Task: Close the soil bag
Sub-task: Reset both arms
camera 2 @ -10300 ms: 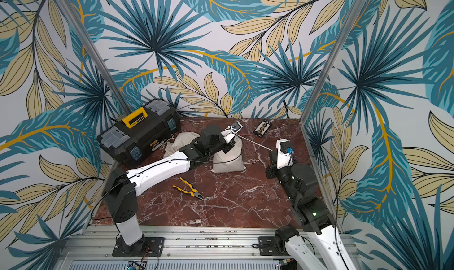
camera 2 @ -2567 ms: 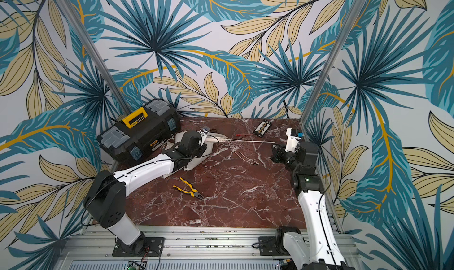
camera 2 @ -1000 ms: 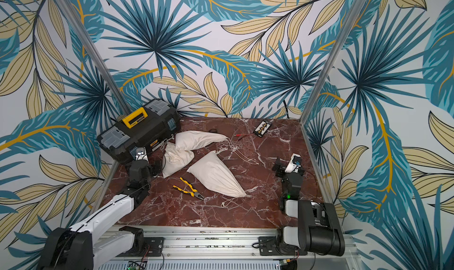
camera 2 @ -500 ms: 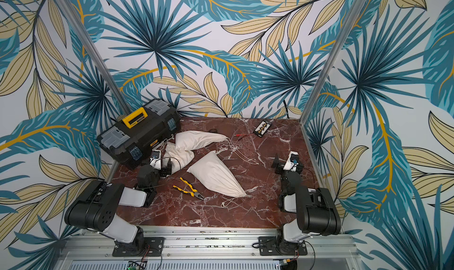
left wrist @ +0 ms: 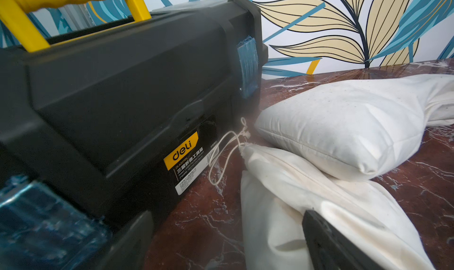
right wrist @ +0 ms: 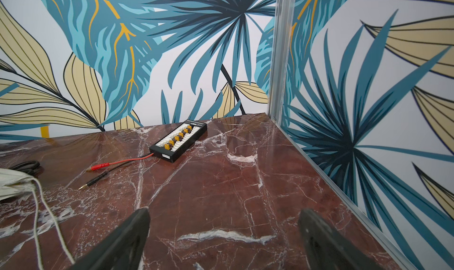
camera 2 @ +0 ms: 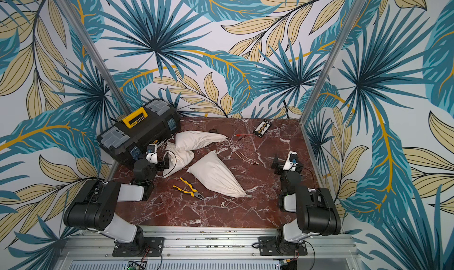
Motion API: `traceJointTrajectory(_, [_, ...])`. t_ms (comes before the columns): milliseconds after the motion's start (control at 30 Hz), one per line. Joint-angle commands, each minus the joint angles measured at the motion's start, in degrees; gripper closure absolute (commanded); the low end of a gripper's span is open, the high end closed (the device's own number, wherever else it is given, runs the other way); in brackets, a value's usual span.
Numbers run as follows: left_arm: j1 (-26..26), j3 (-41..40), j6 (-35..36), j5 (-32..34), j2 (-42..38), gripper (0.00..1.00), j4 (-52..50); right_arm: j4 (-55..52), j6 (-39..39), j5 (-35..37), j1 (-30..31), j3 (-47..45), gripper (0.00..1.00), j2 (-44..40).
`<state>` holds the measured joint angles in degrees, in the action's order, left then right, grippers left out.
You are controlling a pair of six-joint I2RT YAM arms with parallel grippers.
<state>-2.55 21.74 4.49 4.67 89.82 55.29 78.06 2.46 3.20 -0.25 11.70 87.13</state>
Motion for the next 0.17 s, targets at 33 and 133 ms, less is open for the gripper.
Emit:
traceJointTrajectory(33, [0.18, -0.40, -0.47, -0.85, -0.32, 0.00, -0.10, -2.11, -2.46, -4.39, 0.43, 1.48, 0.01, 0.43])
traceJointTrajectory(133, [0.22, -0.38, -0.52, -0.91, -0.34, 0.00, -0.09, -1.76, -2.46, -4.37, 0.43, 1.07, 0.01, 0.12])
